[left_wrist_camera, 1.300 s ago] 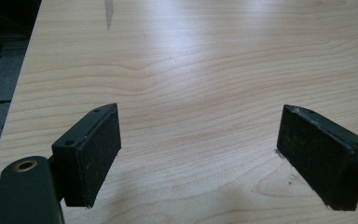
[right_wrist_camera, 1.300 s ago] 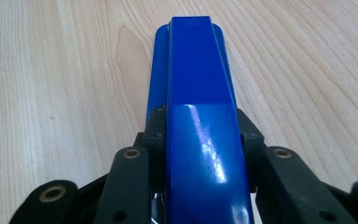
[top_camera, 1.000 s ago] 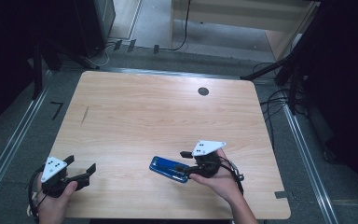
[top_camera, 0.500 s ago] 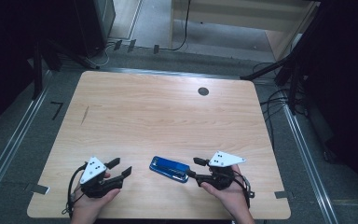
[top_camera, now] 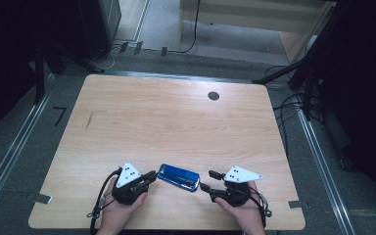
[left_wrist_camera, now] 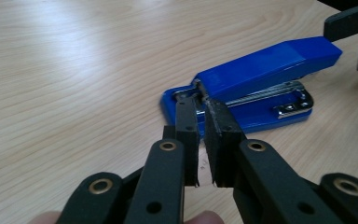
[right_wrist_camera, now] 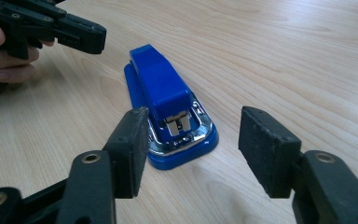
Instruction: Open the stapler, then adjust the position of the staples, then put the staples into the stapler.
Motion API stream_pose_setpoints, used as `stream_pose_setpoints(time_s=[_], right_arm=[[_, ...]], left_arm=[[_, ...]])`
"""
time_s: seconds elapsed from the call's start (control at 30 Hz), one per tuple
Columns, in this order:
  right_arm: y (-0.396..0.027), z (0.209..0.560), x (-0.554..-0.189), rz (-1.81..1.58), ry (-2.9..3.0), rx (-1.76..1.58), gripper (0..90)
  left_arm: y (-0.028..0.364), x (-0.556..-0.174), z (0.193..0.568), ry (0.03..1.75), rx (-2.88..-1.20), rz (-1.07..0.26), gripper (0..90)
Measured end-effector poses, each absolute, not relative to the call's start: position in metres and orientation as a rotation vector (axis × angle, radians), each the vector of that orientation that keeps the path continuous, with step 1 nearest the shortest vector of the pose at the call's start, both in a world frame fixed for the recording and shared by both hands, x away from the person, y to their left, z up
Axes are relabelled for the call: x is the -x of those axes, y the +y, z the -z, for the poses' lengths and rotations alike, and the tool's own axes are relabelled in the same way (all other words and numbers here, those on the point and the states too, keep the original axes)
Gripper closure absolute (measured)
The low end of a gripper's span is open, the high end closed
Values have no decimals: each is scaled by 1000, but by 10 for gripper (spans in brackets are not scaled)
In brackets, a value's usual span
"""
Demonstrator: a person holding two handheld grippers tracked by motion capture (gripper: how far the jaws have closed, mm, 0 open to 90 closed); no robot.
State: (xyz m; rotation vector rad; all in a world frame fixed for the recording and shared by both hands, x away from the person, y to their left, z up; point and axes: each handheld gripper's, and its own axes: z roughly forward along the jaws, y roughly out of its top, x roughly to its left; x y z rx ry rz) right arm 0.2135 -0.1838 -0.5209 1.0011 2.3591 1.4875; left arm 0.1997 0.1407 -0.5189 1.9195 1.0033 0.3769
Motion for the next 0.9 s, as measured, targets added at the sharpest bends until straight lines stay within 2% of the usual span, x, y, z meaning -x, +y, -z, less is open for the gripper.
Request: stream_pose_setpoints(time_s=[0.3, 0.37, 0.83, 0.9], right_arm=[[-184, 527, -213, -1463, 2342, -1030, 469], [-183, 530, -212, -1455, 2351, -1051, 533], [-180, 533, -209, -1466, 2336, -1125, 688], [-176, 534, -209, -1447, 2344, -1127, 742]], left_arm=[[121, -203, 525, 956, -1963, -358, 900], [114, -202, 527, 933, -1983, -365, 900], [95, -203, 531, 852, -2050, -346, 900], [92, -202, 533, 845, -2065, -362, 900]])
